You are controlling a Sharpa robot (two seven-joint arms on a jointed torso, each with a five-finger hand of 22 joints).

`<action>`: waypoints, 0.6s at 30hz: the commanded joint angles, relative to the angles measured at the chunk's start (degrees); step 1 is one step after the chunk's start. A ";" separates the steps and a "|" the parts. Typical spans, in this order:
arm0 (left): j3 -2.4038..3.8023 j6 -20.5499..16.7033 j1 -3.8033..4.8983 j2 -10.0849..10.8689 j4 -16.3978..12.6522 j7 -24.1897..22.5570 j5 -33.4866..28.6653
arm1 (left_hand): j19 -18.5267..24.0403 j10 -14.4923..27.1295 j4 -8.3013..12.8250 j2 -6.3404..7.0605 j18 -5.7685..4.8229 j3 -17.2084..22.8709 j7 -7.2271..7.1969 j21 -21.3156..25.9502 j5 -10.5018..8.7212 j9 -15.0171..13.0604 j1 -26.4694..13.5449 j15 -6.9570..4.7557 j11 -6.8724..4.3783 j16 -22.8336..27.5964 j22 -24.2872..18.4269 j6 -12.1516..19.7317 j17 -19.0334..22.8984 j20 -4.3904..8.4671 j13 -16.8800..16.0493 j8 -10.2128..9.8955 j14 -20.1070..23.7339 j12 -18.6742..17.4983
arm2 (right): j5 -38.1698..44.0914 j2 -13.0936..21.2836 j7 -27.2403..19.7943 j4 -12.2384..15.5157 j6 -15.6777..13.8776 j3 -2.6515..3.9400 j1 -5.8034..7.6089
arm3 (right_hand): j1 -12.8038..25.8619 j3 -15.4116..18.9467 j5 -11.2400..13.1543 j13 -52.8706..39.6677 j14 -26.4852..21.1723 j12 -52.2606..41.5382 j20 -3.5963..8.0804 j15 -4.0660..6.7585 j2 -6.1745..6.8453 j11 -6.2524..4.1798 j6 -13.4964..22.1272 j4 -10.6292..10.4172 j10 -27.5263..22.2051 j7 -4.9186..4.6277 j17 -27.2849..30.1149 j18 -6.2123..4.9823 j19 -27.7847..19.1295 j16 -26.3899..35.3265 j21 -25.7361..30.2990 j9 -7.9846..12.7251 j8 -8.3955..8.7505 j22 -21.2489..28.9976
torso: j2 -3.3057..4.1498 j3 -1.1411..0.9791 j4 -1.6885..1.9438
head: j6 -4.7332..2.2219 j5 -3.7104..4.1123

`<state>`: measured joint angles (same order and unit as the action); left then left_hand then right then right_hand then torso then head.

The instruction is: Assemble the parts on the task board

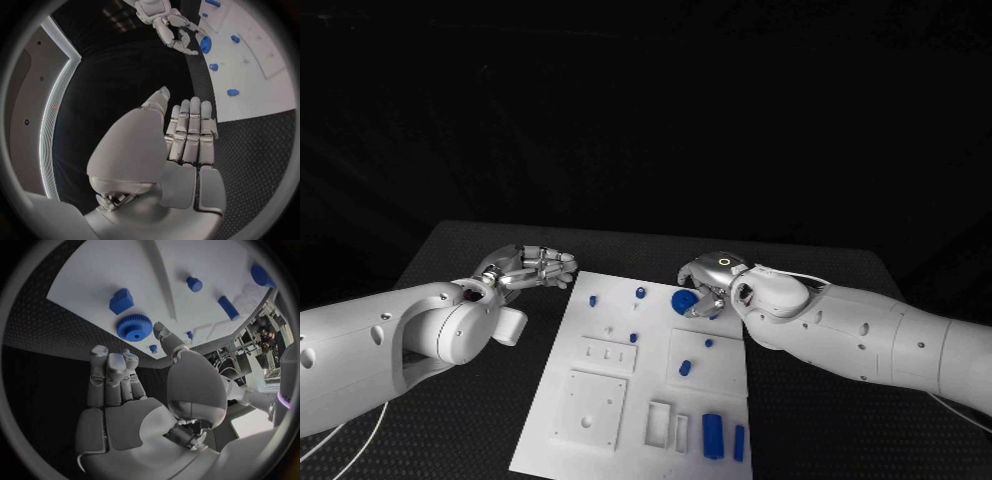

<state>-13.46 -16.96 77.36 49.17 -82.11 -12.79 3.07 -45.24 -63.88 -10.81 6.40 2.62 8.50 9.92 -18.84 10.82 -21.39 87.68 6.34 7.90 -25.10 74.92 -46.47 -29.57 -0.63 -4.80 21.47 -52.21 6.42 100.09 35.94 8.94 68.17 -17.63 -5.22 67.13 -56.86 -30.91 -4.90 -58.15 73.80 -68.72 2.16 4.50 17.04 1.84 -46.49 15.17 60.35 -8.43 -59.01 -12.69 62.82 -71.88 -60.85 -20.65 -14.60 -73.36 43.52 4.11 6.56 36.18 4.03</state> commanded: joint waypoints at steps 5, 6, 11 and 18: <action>0.03 0.72 0.05 -0.25 0.10 -0.33 0.23 | 0.24 -0.43 -0.37 0.04 0.93 -0.06 0.15 0.16 -0.38 0.06 0.47 0.03 0.05 0.40 1.13 -0.34 -0.10 0.03 0.08 -0.29 0.03 -0.35 | -7.95 -0.43 -5.84 -2.24 3.48 0.03 0.01 | -1.28 -1.24 -8.17 -0.23 -0.19 -0.83 0.05 0.26 -1.47 -0.46 -1.92 -1.67 -0.44 0.63 -0.40 -2.31 -0.21 0.36 0.03 -1.02 -1.68 0.17 | 0.01 0.04 0.04 | 0.12 0.12; 0.03 0.73 0.05 -0.26 0.12 -0.34 0.23 | 0.24 -0.43 -0.38 0.03 0.93 -0.07 0.15 0.16 -0.38 0.06 0.47 0.03 0.05 0.40 1.13 -0.34 -0.10 0.03 0.08 -0.29 0.03 -0.35 | -8.04 -0.47 -5.96 -2.36 3.54 0.03 0.01 | -1.42 -1.42 -8.58 -0.23 -0.16 -0.88 0.05 0.32 -1.67 -0.56 -2.32 -1.84 -0.41 0.71 -0.43 -2.31 -0.20 0.36 -0.01 -1.15 -1.94 0.16 | 0.01 0.04 0.04 | 0.12 0.12; 0.03 0.78 0.05 -0.31 0.21 -0.32 0.23 | 0.24 -0.44 -0.43 0.01 0.93 -0.08 0.15 0.16 -0.38 0.06 0.46 0.03 0.04 0.42 1.13 -0.34 -0.11 0.02 0.08 -0.29 0.02 -0.36 | -9.04 -0.60 -6.54 -3.36 3.79 0.03 0.00 | -2.34 -3.11 -8.68 -0.14 0.01 -1.06 0.04 0.53 -2.84 -0.78 -4.44 -2.93 -0.17 0.94 -0.55 -2.31 -0.16 0.39 -0.13 -1.69 -3.19 0.17 | -0.01 0.02 0.11 | 0.23 0.15; 0.02 0.78 0.04 -0.36 0.33 -0.32 0.23 | 0.24 -0.44 -0.50 0.00 0.92 -0.11 0.15 0.15 -0.39 0.06 0.43 0.04 0.05 0.44 1.13 -0.34 -0.13 0.02 0.08 -0.29 0.02 -0.37 | -9.57 -0.69 -7.11 -3.97 4.21 0.04 0.00 | -3.02 -6.06 -6.85 0.01 0.18 -1.22 0.02 0.44 -3.67 -0.64 -6.14 -4.80 0.09 0.80 -0.74 -2.31 -0.13 0.43 -0.33 -1.91 -3.92 0.16 | -0.02 0.08 0.04 | 0.39 0.12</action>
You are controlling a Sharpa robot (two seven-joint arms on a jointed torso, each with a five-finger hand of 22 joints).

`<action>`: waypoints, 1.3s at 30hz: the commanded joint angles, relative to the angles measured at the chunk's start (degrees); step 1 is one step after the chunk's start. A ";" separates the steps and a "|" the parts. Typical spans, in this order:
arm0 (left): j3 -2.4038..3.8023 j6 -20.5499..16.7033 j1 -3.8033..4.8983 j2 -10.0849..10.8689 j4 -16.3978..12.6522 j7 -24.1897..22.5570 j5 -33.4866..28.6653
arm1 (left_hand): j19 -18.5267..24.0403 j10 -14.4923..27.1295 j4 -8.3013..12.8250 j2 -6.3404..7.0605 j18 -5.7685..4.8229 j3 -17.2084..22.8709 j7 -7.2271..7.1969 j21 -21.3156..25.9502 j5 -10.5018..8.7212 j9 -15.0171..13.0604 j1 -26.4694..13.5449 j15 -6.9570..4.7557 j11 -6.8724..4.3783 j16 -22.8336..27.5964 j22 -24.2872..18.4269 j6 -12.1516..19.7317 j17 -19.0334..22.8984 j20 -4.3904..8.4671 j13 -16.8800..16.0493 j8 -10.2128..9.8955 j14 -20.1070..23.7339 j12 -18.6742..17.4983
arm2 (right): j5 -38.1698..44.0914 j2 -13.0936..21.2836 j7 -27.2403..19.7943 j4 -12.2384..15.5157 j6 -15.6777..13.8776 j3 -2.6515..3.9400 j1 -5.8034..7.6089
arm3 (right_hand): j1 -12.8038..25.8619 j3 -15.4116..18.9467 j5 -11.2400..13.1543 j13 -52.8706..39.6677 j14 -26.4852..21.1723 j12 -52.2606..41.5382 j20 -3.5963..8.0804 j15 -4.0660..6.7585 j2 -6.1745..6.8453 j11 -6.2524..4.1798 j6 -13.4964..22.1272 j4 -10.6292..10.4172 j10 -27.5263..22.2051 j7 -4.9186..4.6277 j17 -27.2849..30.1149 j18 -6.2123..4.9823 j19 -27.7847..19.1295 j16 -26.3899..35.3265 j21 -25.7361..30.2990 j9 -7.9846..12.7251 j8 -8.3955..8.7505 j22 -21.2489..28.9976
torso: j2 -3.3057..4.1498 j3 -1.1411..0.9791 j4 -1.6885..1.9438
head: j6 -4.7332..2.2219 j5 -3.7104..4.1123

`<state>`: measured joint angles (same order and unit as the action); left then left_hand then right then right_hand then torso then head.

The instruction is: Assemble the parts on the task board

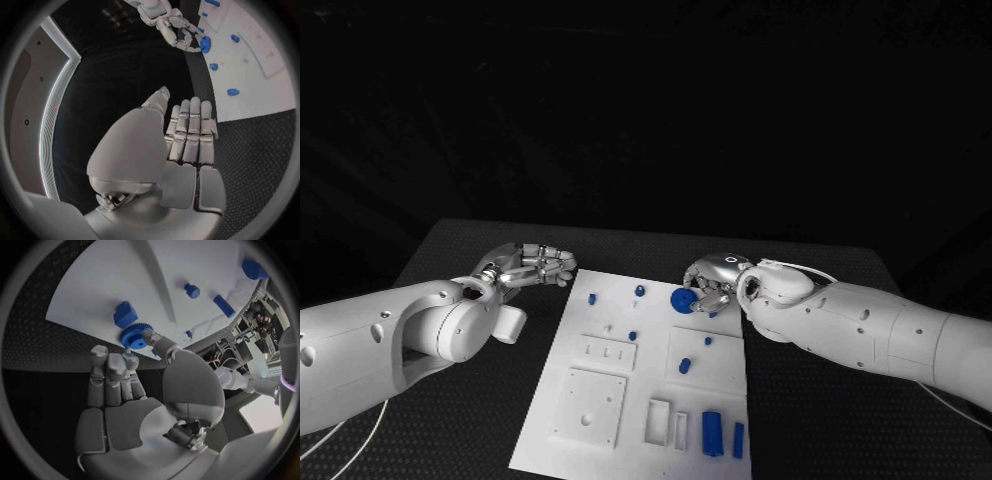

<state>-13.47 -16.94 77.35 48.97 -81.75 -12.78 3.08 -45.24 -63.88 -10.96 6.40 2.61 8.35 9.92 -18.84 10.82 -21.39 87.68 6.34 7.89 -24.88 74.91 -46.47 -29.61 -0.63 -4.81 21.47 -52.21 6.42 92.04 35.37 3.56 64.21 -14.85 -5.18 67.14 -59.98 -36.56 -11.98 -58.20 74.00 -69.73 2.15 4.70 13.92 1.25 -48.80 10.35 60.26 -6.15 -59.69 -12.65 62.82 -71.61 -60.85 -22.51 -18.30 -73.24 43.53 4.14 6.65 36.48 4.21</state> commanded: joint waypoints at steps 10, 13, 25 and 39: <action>0.03 0.77 0.05 -0.20 0.02 -0.30 0.22 | 0.24 -0.43 -0.40 0.00 0.94 0.01 0.15 0.15 -0.38 0.08 0.46 0.04 0.05 0.24 1.15 -0.34 -0.11 0.03 0.08 -0.30 0.02 -0.39 | -1.45 -0.77 -1.50 -0.64 2.27 0.01 -0.01 | 0.58 -1.18 1.38 0.13 0.04 -0.31 0.00 0.27 -0.58 -0.10 -4.35 -0.92 0.26 -1.41 -0.21 -2.35 -0.15 0.17 -0.53 -0.04 -0.35 -0.03 | 0.00 0.05 0.00 | 0.21 0.00; 0.03 0.79 0.05 -0.23 0.04 -0.28 0.23 | 0.24 -0.43 -0.42 0.00 0.94 0.00 0.15 0.15 -0.38 0.08 0.47 0.04 0.05 0.25 1.15 -0.33 -0.12 0.03 0.08 -0.30 0.03 -0.40 | -1.12 -1.03 -1.45 -0.88 2.39 0.01 -0.01 | 0.79 -0.98 1.17 0.14 0.03 -0.33 0.01 0.27 -0.27 -0.10 -4.30 -0.90 0.24 -1.42 -0.25 -2.35 -0.18 0.17 -0.60 -0.01 -0.30 -0.06 | -0.02 0.04 0.00 | 0.25 0.01; 0.03 0.86 0.05 -0.23 0.06 -0.16 0.24 | 0.26 -0.43 -0.46 0.01 0.95 -0.03 0.15 0.15 -0.37 0.09 0.57 0.04 0.05 0.28 1.15 -0.32 -0.15 0.03 0.09 -0.31 0.03 -0.43 | 2.82 -1.68 -0.97 -1.29 2.01 -0.01 -0.07 | 0.83 -0.34 0.70 0.16 0.03 -0.40 0.09 0.26 0.10 -0.09 -4.19 -0.37 0.18 -1.43 -0.37 -2.35 -0.27 0.18 -0.76 0.04 -0.19 -0.14 | -0.03 0.07 -0.07 | 0.46 0.06; 0.03 0.91 0.05 -0.21 0.06 -0.02 0.49 | 0.27 -0.43 -0.53 -0.01 0.95 -0.06 0.19 0.15 -0.37 0.10 0.63 0.04 0.09 0.32 1.15 -0.31 -0.18 0.03 0.09 -0.33 0.03 -0.46 | 5.25 -2.31 -0.71 -1.34 0.31 -0.04 -0.91 | 0.69 0.42 2.23 0.26 0.05 -0.48 0.11 0.30 0.49 -0.16 -4.63 0.59 0.16 -1.34 -0.49 -2.35 -0.42 0.30 -0.86 0.01 -0.35 -0.11 | 0.00 0.00 -0.01 | 0.61 0.09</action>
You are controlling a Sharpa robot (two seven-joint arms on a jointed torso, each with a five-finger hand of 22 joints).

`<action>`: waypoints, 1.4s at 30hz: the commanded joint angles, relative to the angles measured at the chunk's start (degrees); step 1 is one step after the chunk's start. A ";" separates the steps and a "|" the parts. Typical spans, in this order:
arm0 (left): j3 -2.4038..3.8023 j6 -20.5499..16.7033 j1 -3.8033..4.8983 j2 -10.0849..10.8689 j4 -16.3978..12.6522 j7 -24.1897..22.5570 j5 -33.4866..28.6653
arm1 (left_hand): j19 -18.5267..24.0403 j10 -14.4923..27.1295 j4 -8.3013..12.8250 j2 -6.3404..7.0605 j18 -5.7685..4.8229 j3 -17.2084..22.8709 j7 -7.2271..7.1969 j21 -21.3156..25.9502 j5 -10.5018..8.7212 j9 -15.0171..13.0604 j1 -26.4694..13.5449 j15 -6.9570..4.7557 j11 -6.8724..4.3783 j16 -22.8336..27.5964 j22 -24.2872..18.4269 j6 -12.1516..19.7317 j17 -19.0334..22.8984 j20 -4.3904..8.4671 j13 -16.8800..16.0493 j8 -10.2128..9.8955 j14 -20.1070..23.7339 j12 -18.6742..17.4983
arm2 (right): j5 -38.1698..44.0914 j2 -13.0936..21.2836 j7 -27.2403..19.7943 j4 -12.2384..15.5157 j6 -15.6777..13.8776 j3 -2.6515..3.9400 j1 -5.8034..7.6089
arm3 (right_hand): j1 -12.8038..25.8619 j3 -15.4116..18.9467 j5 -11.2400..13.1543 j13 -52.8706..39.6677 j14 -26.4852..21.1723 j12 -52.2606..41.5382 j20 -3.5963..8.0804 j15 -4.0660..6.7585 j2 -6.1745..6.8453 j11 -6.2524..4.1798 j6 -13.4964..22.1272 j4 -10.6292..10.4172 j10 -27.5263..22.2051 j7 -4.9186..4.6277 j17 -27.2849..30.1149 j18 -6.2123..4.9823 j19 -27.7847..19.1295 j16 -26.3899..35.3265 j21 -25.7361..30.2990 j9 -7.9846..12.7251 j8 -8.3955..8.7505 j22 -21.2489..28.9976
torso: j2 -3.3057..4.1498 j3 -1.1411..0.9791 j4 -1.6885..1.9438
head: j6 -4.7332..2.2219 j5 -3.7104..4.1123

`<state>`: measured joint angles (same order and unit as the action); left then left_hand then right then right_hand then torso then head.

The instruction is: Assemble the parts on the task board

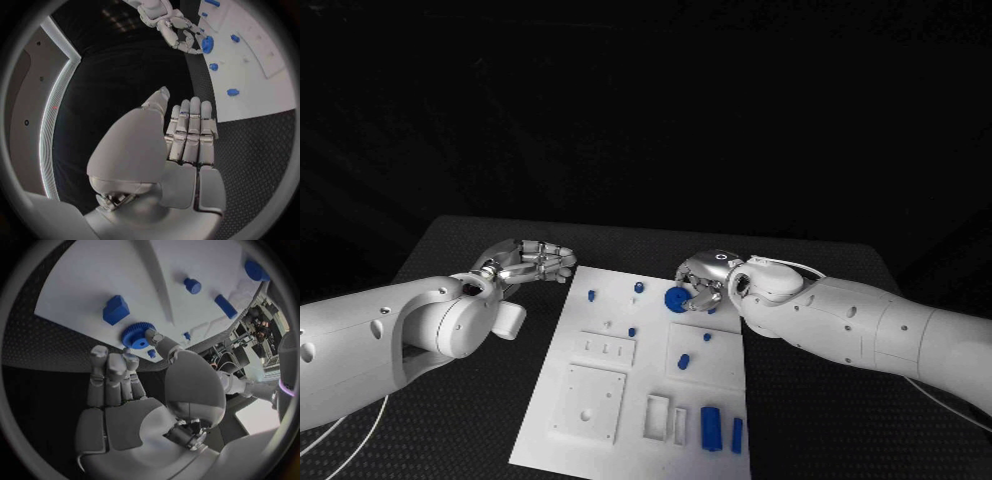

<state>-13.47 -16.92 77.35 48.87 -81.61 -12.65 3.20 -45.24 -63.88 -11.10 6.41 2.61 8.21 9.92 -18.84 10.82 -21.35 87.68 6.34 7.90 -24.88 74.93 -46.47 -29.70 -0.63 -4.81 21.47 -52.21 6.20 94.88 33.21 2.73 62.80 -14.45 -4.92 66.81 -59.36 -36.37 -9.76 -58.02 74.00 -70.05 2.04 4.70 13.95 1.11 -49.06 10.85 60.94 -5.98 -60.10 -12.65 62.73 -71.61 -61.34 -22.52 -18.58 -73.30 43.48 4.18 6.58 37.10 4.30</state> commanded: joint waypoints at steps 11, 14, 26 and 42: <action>0.03 1.00 0.05 -0.13 -0.05 -0.09 0.41 | 0.28 -0.43 -0.43 -0.01 0.96 0.05 0.21 0.15 -0.37 0.07 0.70 0.04 0.10 0.35 1.12 -0.31 -0.12 0.03 0.09 -0.33 0.03 -0.25 | 4.30 0.02 2.12 0.51 -4.96 -0.30 -0.66 | -0.98 -1.06 2.58 0.31 0.47 -0.27 0.36 0.50 1.05 -0.21 -4.71 0.11 0.06 -1.34 -0.18 -2.35 0.07 0.36 -0.45 0.12 -0.03 0.22 | -0.03 0.01 0.04 | -0.08 -0.03; 0.03 1.01 0.05 -0.13 -0.02 -0.09 0.41 | 0.28 -0.43 -0.45 -0.02 0.96 0.04 0.22 0.15 -0.37 0.07 0.72 0.04 0.11 0.36 1.12 -0.30 -0.13 0.03 0.09 -0.34 0.03 -0.26 | 4.30 0.06 2.32 0.56 -5.16 -0.30 -0.66 | -0.81 -0.77 2.61 0.39 0.38 -0.11 0.36 0.22 1.76 0.13 -3.38 0.16 -0.19 -1.71 -0.18 -2.35 0.04 0.51 -0.37 0.47 0.75 0.33 | -0.03 0.03 0.02 | -0.13 -0.05; 0.03 1.15 0.05 -0.15 -0.05 -0.07 0.42 | 0.29 -0.44 -0.49 -0.03 0.96 0.02 0.23 0.15 -0.37 0.07 0.80 0.04 0.11 0.39 1.12 -0.30 -0.16 0.02 0.09 -0.34 0.02 -0.27 | 3.73 0.09 1.76 0.83 -3.75 -0.30 -0.66 | -0.09 1.32 1.61 0.40 -0.26 0.05 0.07 -0.69 2.39 1.09 -0.60 1.01 -1.34 -2.70 -0.34 -2.35 -0.53 0.94 -0.04 1.04 2.20 0.57 | -0.03 0.03 0.03 | -0.10 -0.06; 0.03 1.21 0.05 -0.11 -0.07 0.06 0.48 | 0.30 -0.45 -0.58 -0.06 0.96 -0.02 0.23 0.14 -0.37 0.08 0.88 0.05 0.12 0.42 1.12 -0.30 -0.21 0.02 0.09 -0.35 0.02 -0.30 | 2.84 0.02 -0.33 1.09 -1.19 -0.31 -0.66 | -4.55 -3.86 6.13 0.75 -0.19 -0.25 -0.11 0.40 0.20 -0.16 -4.83 0.70 -0.70 -1.34 -0.62 -2.35 -0.70 1.03 -0.16 0.13 -0.08 0.71 | -0.03 0.04 0.05 | 0.10 -0.06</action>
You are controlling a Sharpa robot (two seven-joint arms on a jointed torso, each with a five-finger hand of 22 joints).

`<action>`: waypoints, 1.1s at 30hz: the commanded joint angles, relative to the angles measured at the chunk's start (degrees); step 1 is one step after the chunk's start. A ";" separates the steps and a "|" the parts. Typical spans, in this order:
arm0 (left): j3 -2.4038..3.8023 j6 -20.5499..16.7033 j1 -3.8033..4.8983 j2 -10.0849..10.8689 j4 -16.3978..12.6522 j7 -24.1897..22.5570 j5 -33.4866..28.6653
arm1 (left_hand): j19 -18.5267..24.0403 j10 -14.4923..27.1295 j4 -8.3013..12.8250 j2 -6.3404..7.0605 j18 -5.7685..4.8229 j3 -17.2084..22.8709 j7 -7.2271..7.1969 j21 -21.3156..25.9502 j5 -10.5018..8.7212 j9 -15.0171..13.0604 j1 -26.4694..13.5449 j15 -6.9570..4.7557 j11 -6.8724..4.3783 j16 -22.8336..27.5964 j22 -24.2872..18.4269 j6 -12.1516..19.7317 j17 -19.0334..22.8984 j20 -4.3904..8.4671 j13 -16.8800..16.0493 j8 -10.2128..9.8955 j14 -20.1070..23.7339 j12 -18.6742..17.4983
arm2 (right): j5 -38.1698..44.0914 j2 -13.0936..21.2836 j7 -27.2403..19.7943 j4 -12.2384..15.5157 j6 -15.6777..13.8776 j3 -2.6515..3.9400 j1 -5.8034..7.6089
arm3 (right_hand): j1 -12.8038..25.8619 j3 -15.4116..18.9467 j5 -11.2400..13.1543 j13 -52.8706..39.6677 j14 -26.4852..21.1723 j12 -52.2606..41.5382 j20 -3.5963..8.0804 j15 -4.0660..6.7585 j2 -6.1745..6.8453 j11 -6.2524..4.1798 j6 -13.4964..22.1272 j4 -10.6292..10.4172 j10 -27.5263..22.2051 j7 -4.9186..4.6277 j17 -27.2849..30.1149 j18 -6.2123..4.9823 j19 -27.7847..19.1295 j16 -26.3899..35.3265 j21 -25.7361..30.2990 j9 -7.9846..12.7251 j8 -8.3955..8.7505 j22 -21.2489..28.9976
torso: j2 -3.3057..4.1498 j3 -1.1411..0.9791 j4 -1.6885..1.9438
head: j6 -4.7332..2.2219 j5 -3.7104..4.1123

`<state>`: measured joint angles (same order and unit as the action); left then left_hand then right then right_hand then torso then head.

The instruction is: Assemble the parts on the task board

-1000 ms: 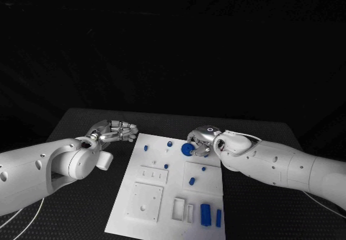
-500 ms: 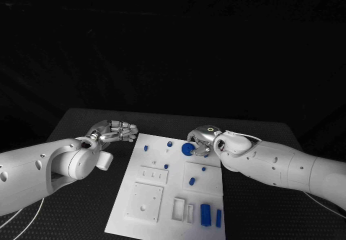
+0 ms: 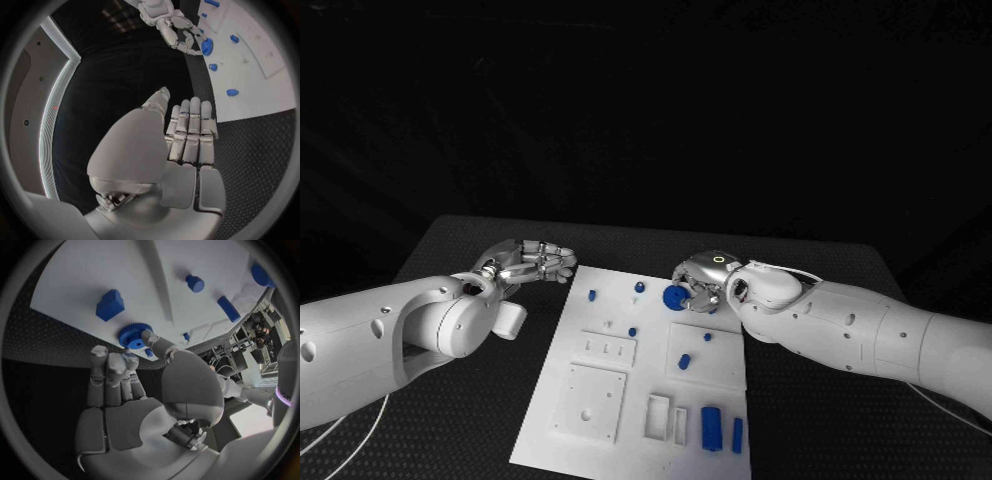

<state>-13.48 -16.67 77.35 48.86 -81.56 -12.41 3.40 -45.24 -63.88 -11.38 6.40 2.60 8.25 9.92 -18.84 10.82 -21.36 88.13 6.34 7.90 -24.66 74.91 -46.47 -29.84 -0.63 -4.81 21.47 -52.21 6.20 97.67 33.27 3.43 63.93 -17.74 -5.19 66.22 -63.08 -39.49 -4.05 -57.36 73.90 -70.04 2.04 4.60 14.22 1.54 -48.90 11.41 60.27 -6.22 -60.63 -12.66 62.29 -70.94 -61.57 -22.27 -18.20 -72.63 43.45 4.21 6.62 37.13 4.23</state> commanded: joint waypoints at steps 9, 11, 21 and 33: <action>0.03 1.05 0.05 -0.10 -0.12 -0.09 0.31 | 0.30 -0.46 -0.32 -0.07 0.97 -0.07 0.23 0.14 -0.37 0.10 0.47 0.05 0.12 0.22 1.15 -0.31 -0.09 0.02 0.09 -0.35 0.01 -0.30 | 0.32 -0.09 -1.01 -0.24 3.18 -0.04 -0.07 | -1.29 -1.62 0.77 0.13 -0.12 -0.27 -0.18 0.55 -0.61 -0.67 -5.80 0.26 0.03 -1.02 -0.15 -2.34 -0.41 0.36 -0.03 -0.22 -0.81 -0.03 | 0.04 0.00 0.00 | 0.09 0.05; 0.03 1.06 0.05 -0.11 -0.11 -0.07 0.31 | 0.30 -0.46 -0.32 -0.07 0.97 -0.07 0.23 0.14 -0.37 0.10 0.47 0.05 0.12 0.22 1.15 -0.31 -0.09 0.02 0.09 -0.35 0.01 -0.30 | 0.27 -0.13 -1.05 -0.37 3.56 -0.04 -0.07 | -1.30 -1.64 0.77 0.13 -0.12 -0.27 -0.18 0.55 -0.62 -0.67 -5.83 0.26 0.03 -1.02 -0.15 -2.34 -0.42 0.36 -0.03 -0.23 -0.82 -0.03 | 0.04 -0.01 0.01 | 0.12 0.08; 0.03 1.06 0.05 -0.12 -0.13 -0.01 0.45 | 0.30 -0.46 -0.39 -0.07 0.96 -0.10 0.24 0.13 -0.38 0.10 0.46 0.05 0.13 0.24 1.15 -0.31 -0.11 0.01 0.09 -0.35 0.01 -0.32 | -1.32 -0.36 -1.66 -0.43 5.08 -0.06 -0.07 | 1.77 1.84 -3.52 0.08 -0.31 -0.32 -0.37 0.36 0.36 -0.43 -4.88 1.02 -0.24 -1.29 -0.32 -2.34 -0.78 0.34 -0.42 0.02 -0.26 -0.29 | 0.03 -0.02 0.01 | 0.17 0.02; 0.03 0.98 0.06 -0.09 -0.22 0.01 0.59 | 0.31 -0.47 -0.45 -0.05 0.97 -0.15 0.25 0.13 -0.38 0.11 0.53 0.05 0.13 0.26 1.15 -0.30 -0.14 0.01 0.09 -0.35 0.00 -0.34 | -1.09 -0.52 -1.36 -0.58 5.41 -0.10 -0.06 | 3.28 5.09 -5.60 0.07 -0.34 -0.41 -0.30 0.33 -0.27 -0.42 -4.99 2.01 -0.39 -1.28 -0.37 -2.34 -0.97 0.38 -0.41 -0.07 -0.37 -0.18 | 0.04 0.02 0.00 | 0.20 0.15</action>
<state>-13.48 -16.52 77.35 48.86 -81.61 -12.19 3.62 -45.24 -64.08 -11.53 6.40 2.59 8.10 9.93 -18.84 10.82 -21.33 88.13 6.34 8.10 -24.66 74.93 -46.47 -29.93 -0.63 -4.81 21.47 -52.21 6.20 96.29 32.88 2.34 63.41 -15.41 -4.95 66.63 -60.19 -34.62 -9.54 -57.32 73.68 -70.26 1.66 4.80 14.32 1.14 -48.93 13.36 60.31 -6.19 -60.91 -12.67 61.49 -70.95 -61.90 -22.35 -18.61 -72.86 43.47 4.21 6.61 37.36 4.35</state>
